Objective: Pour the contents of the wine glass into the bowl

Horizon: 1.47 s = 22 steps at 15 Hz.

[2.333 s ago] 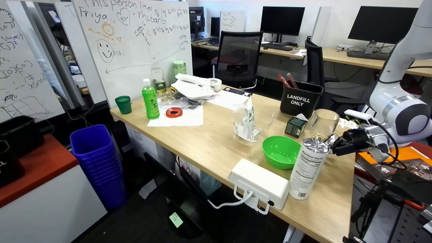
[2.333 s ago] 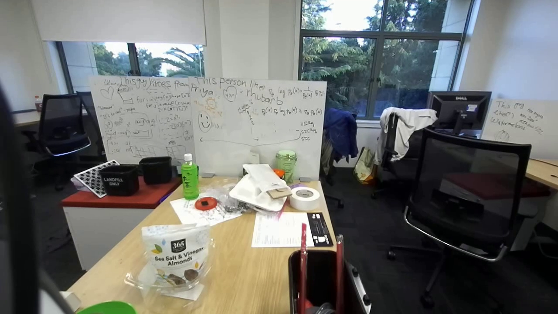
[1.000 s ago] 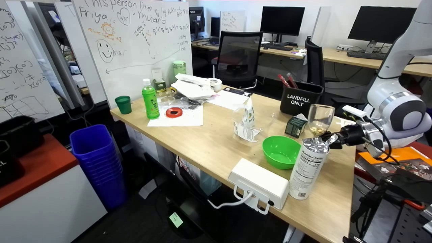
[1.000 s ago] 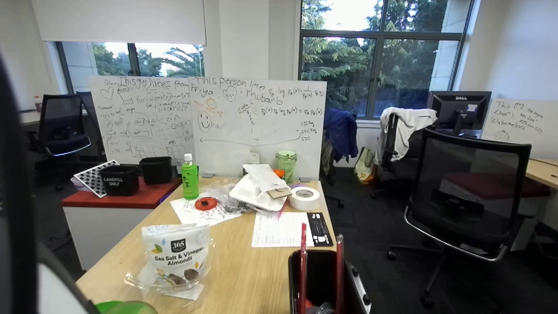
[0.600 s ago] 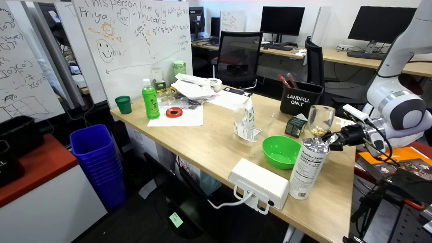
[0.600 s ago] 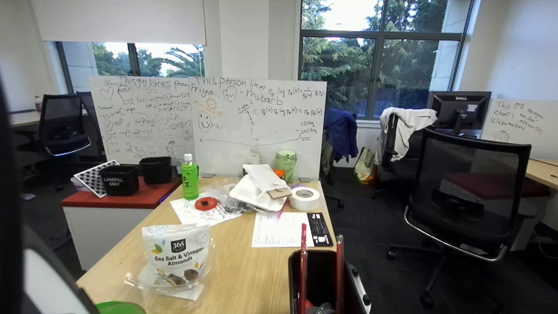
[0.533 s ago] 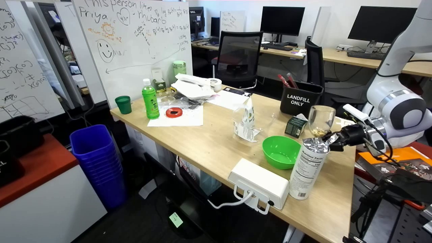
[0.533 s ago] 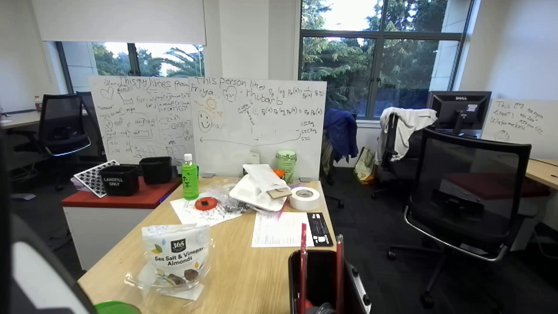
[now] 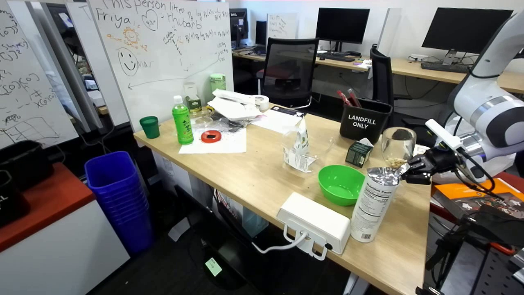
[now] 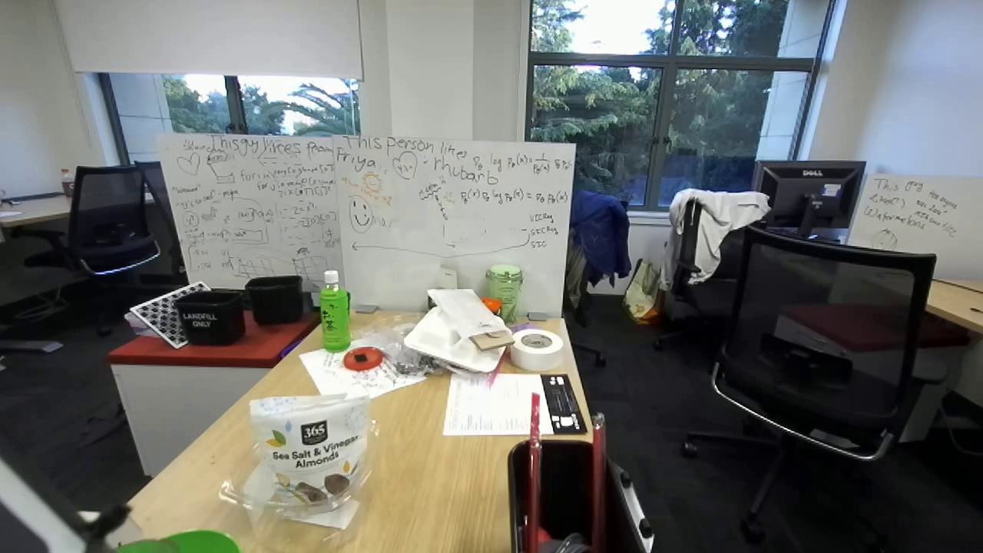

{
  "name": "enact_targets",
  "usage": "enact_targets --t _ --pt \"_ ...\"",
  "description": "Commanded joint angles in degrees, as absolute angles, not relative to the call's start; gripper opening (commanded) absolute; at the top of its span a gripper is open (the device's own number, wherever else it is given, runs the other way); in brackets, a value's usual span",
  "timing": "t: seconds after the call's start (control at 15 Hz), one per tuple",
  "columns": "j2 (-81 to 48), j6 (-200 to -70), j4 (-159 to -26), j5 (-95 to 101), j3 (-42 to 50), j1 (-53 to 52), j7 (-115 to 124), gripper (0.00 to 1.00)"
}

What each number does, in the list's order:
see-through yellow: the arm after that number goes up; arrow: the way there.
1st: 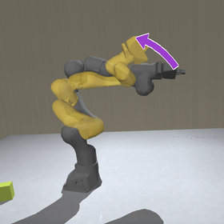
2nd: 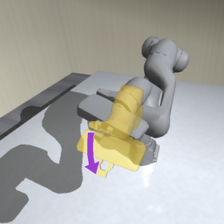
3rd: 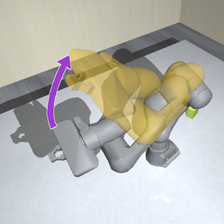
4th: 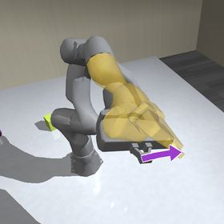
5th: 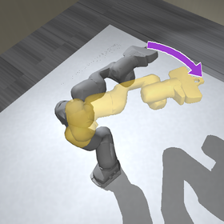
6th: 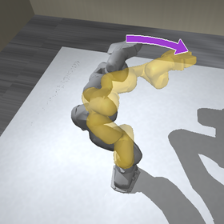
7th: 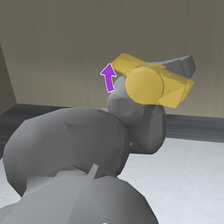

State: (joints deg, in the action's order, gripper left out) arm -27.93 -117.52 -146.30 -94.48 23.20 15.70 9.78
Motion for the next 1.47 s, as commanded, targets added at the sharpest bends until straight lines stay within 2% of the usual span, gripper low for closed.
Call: enact_targets --t 0.0,0.93,1.4 --pt "-21.81 -124.8 -150.28 -93.78 22.77 13.24 8.91 0.04" --pt "-9.2 -161.42 -152.73 -100.56 11.41 3.83 9.02 0.04" --pt "-7.85 -178.83 -146.41 -116.72 11.11 -3.47 -4.52 0.04"
